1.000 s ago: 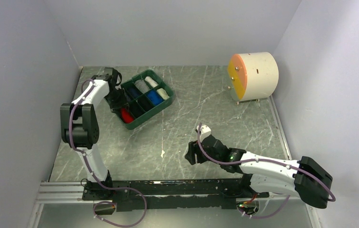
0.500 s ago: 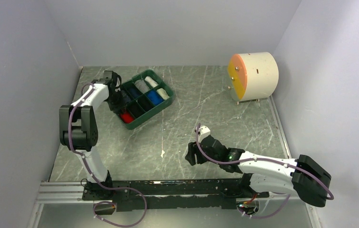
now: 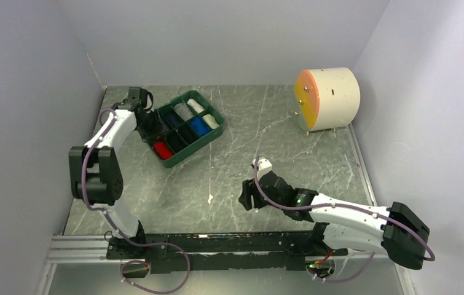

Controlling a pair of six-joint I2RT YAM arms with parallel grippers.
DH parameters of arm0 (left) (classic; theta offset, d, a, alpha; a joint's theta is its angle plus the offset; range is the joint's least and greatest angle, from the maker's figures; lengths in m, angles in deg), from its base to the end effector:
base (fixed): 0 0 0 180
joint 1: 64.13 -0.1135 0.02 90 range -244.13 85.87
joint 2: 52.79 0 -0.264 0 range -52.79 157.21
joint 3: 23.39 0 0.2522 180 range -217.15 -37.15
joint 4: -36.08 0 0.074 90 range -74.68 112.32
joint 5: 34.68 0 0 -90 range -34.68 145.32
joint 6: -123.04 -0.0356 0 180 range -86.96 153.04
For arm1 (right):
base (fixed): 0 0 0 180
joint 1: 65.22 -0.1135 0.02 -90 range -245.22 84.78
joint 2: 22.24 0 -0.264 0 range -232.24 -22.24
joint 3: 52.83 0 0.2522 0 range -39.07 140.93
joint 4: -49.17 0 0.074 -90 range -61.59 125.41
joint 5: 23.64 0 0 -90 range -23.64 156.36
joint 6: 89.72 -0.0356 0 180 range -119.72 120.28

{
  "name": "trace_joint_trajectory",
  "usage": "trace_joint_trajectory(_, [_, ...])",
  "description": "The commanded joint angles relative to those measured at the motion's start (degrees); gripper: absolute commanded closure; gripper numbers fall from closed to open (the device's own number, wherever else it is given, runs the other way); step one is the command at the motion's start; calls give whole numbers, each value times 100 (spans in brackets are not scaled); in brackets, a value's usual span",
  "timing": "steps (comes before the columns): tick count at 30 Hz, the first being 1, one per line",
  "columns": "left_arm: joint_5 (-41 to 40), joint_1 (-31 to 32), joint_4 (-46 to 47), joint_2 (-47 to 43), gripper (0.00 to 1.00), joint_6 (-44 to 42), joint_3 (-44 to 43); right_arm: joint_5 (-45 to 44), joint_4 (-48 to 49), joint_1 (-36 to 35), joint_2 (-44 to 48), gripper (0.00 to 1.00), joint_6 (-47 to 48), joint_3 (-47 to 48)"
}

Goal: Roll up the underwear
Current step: Pick up the underwear from the center of the board, then reset both arms

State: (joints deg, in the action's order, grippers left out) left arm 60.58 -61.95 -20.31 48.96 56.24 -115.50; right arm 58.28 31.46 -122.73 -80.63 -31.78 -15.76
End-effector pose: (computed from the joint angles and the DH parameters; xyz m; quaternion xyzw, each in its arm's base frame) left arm 0.3665 -0.0172 0.2297 -0.1689 0.9625 -0.0894 0.1925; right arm 0.1124 0.1672 0.1778 -0.1688 0.8850 0.2572 0.3494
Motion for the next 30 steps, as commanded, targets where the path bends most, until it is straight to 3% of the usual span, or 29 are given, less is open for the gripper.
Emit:
trace_joint_trajectory(1, [489,7,320,-971,51,-81,-185,-396,-236,-4,75,35,261,630])
trace_joint_trajectory(6, [776,101,692,-1919,40,-112,280,-697,-644,-2,159,33,448,1137])
trace_joint_trajectory(9, [349,428,752,-2434,36,-113,605,-1047,-821,2,322,29,498,1351])
trace_joint_trajectory(13, [-100,920,965,-3036,22,-217,859,-1902,-1108,-1,610,12,405,1704])
trace_joint_trajectory(16, [-412,1341,1127,-3435,4,-405,961,-2302,-1133,-3,762,4,606,2021])
trace_joint_trajectory(23, [-1291,2323,1488,-4273,4,-987,1221,-2598,-1363,10,553,0,1314,3230])
trace_joint_trajectory(30, [-2660,3305,1444,-4647,4,-1859,1362,-1849,-1529,10,0,0,1663,4241])
